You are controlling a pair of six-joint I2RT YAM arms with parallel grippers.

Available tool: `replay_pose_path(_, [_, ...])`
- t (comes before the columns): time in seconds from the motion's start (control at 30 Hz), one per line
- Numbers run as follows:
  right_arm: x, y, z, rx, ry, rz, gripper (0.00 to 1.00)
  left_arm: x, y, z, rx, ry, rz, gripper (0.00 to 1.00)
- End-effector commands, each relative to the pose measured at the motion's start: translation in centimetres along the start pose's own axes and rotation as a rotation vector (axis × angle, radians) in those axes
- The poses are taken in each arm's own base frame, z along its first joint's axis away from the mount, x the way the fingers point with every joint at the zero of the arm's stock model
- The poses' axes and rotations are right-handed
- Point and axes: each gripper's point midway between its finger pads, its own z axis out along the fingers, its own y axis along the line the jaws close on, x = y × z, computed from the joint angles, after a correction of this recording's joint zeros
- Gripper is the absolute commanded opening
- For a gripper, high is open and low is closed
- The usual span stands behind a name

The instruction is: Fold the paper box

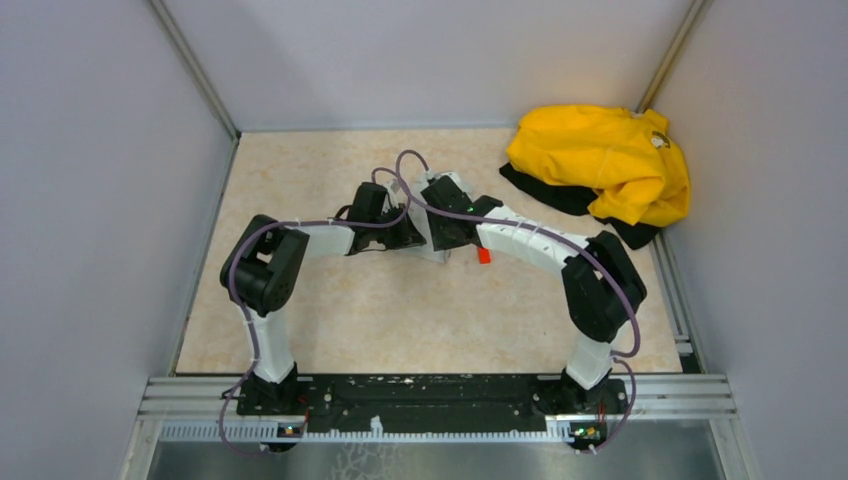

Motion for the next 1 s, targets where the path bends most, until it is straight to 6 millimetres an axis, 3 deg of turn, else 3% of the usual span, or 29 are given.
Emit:
replay_pose_path(0.0, [-3.4, 1.8, -4.3, -0.088, -0.090, -0.002, 0.36, 6.1, 5.1, -0.2, -0.169, 0.184, -0.052, 0.25])
replay_pose_path(0.1, [-3.3, 2.7, -4.5, -0.134, -0.074, -0.006, 0.27, 6.1, 5.1, -0.1, -0.169, 0.186, -0.053, 0.25])
replay_pose_path(0.23, [-2.1, 2.9, -3.4, -0.131, -0.012, -0.010, 0.08, 6.1, 5.2, 0.0, -0.169, 0.188, -0.053, 0.25])
replay_pose_path(0.37, [-0.8, 2.2, -2.6, -0.091, 0.025, -0.022, 0.00, 6.1, 5.1, 0.0, -0.168, 0.188, -0.054, 0.25])
replay_pose_path(0.97, [2.7, 0.4, 1.1, 0.005, 0.079, -0.025, 0.00, 6.6, 5.5, 0.2, -0.169, 0.198, -0.062, 0.25])
